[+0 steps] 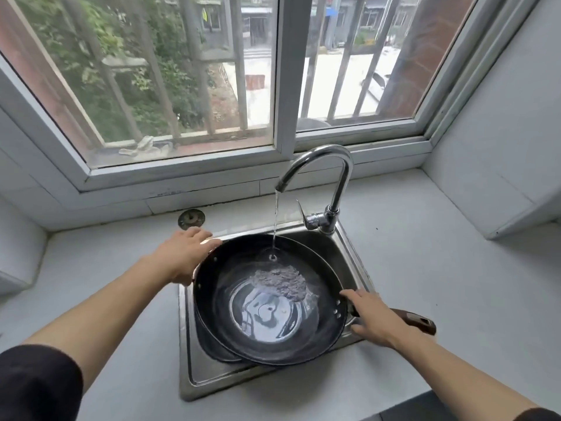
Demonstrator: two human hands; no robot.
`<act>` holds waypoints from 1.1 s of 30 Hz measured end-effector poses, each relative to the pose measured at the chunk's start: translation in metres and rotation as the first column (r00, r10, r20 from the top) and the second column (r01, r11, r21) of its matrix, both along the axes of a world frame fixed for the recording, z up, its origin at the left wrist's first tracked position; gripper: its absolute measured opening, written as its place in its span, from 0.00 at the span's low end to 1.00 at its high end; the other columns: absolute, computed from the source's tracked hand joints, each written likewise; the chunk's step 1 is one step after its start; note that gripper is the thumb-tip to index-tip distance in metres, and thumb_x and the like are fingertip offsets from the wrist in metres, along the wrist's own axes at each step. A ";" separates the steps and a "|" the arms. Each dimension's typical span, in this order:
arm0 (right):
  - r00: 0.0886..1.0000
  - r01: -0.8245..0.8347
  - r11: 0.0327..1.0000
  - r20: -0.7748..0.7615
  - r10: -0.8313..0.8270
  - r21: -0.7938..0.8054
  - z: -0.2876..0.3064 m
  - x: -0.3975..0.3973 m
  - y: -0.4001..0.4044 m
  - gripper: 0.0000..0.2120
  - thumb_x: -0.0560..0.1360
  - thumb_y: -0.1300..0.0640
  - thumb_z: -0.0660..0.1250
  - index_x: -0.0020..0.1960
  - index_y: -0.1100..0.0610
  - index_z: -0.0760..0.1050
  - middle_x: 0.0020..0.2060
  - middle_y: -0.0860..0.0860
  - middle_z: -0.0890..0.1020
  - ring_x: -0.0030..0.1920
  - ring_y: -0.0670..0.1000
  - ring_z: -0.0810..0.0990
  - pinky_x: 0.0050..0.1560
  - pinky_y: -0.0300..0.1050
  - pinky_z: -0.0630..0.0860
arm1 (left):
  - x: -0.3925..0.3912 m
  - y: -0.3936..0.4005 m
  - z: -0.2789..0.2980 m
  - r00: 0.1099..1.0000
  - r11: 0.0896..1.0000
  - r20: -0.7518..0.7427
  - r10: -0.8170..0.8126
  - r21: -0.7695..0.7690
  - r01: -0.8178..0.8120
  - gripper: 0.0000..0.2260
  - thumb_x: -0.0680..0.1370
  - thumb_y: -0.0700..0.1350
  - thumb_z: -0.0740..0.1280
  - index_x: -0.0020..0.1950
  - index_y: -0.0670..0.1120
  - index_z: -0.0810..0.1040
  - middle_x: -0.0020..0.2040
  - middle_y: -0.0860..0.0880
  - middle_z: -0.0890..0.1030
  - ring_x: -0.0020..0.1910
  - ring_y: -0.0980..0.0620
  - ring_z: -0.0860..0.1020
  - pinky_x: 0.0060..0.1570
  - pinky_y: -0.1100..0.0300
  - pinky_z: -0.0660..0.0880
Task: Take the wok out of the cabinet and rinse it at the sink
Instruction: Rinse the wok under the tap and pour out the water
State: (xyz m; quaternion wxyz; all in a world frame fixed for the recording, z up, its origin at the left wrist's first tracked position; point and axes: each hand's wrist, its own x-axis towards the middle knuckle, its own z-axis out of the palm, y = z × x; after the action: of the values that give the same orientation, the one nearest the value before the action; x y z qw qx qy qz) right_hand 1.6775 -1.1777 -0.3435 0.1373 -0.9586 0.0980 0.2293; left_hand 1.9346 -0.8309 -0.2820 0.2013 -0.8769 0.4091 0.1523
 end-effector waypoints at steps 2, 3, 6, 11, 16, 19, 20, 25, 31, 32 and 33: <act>0.999 0.011 1.000 0.031 -0.012 0.007 -0.007 0.002 -0.001 0.34 0.71 0.56 0.67 0.74 0.49 0.59 0.61 0.51 0.73 0.62 0.52 0.72 0.63 0.46 0.70 | 0.005 -0.005 -0.007 1.000 0.998 -0.007 -0.027 0.055 0.028 0.46 0.66 0.50 0.76 0.78 0.51 0.54 0.75 0.50 0.62 0.73 0.47 0.60 0.69 0.55 0.65; 0.999 0.017 1.000 0.049 -0.018 0.019 -0.010 0.003 -0.002 0.33 0.71 0.57 0.66 0.74 0.49 0.60 0.61 0.51 0.74 0.61 0.52 0.73 0.62 0.46 0.70 | 0.008 -0.007 -0.012 0.999 0.997 -0.022 -0.028 0.069 0.030 0.46 0.65 0.50 0.76 0.77 0.49 0.56 0.73 0.49 0.64 0.72 0.47 0.62 0.68 0.55 0.67; 0.993 0.039 0.998 0.108 -0.045 0.055 -0.018 0.007 -0.006 0.30 0.72 0.59 0.67 0.72 0.49 0.62 0.61 0.51 0.75 0.59 0.52 0.74 0.61 0.44 0.70 | 0.018 -0.013 -0.019 0.995 0.994 -0.098 0.004 0.105 0.006 0.45 0.61 0.50 0.80 0.73 0.48 0.62 0.67 0.50 0.71 0.66 0.47 0.68 0.61 0.52 0.73; 0.987 0.018 0.997 0.157 -0.030 0.075 -0.024 0.007 -0.011 0.31 0.72 0.60 0.69 0.72 0.49 0.63 0.60 0.49 0.73 0.58 0.51 0.75 0.60 0.42 0.70 | 0.028 -0.013 -0.021 0.983 0.994 -0.180 -0.023 0.101 0.042 0.51 0.60 0.53 0.81 0.77 0.53 0.56 0.67 0.51 0.70 0.66 0.49 0.68 0.61 0.54 0.71; 0.979 -0.028 0.998 0.205 0.015 0.063 -0.033 -0.002 -0.011 0.32 0.72 0.64 0.66 0.74 0.54 0.62 0.56 0.51 0.73 0.54 0.54 0.76 0.57 0.45 0.74 | 0.032 -0.004 -0.026 0.978 0.996 -0.192 -0.077 0.039 0.086 0.52 0.61 0.58 0.80 0.78 0.54 0.55 0.66 0.53 0.70 0.64 0.51 0.67 0.60 0.56 0.71; 0.978 -0.026 0.999 0.210 0.018 0.035 -0.037 -0.006 -0.011 0.36 0.70 0.70 0.61 0.75 0.52 0.59 0.51 0.51 0.72 0.49 0.53 0.73 0.52 0.46 0.75 | 0.035 -0.006 -0.028 0.973 0.990 -0.201 -0.110 0.059 0.125 0.50 0.59 0.60 0.79 0.76 0.56 0.59 0.63 0.54 0.69 0.62 0.52 0.66 0.57 0.58 0.72; 0.978 -0.017 0.999 0.210 0.009 0.036 -0.037 -0.006 -0.011 0.37 0.69 0.71 0.59 0.75 0.52 0.58 0.51 0.50 0.71 0.49 0.52 0.72 0.51 0.45 0.74 | 0.036 -0.007 -0.029 0.970 0.989 -0.212 -0.116 0.066 0.132 0.49 0.58 0.59 0.79 0.75 0.57 0.60 0.62 0.53 0.69 0.61 0.52 0.66 0.57 0.58 0.73; 0.970 -0.044 0.999 0.238 0.048 -0.024 -0.044 -0.002 -0.011 0.40 0.63 0.75 0.61 0.73 0.56 0.63 0.49 0.50 0.71 0.47 0.52 0.72 0.49 0.46 0.75 | 0.040 -0.007 -0.032 0.957 0.987 -0.264 -0.121 0.073 0.145 0.50 0.58 0.59 0.79 0.75 0.56 0.59 0.62 0.53 0.67 0.60 0.53 0.65 0.58 0.59 0.72; 0.966 -0.065 0.997 0.253 0.055 0.034 -0.034 0.003 -0.013 0.36 0.67 0.74 0.59 0.73 0.55 0.62 0.49 0.49 0.69 0.47 0.49 0.68 0.49 0.43 0.73 | 0.040 0.001 -0.032 0.946 0.999 -0.322 -0.034 0.002 0.037 0.57 0.56 0.56 0.77 0.78 0.56 0.47 0.66 0.53 0.70 0.61 0.53 0.71 0.58 0.62 0.71; 0.967 -0.065 0.997 0.250 0.051 0.046 -0.033 0.005 -0.013 0.36 0.68 0.74 0.59 0.73 0.55 0.62 0.49 0.49 0.68 0.46 0.49 0.67 0.49 0.43 0.72 | 0.039 0.005 -0.031 0.944 1.000 -0.330 -0.025 -0.012 0.023 0.56 0.56 0.57 0.76 0.77 0.58 0.47 0.67 0.53 0.71 0.61 0.53 0.72 0.58 0.62 0.71; 0.967 -0.065 0.996 0.251 0.050 0.054 -0.033 0.008 -0.014 0.36 0.68 0.74 0.59 0.74 0.55 0.63 0.49 0.49 0.68 0.46 0.49 0.67 0.49 0.43 0.72 | 0.038 0.009 -0.029 0.945 1.000 -0.325 -0.022 -0.019 0.016 0.55 0.55 0.59 0.74 0.76 0.60 0.48 0.67 0.54 0.71 0.61 0.54 0.72 0.57 0.61 0.73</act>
State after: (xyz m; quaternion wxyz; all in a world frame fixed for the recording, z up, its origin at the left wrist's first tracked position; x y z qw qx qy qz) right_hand 1.6854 -1.1916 -0.3761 0.1716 -0.9776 0.0449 0.1137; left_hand 1.9723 -0.8220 -0.3114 0.1253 -0.8374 0.4464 0.2894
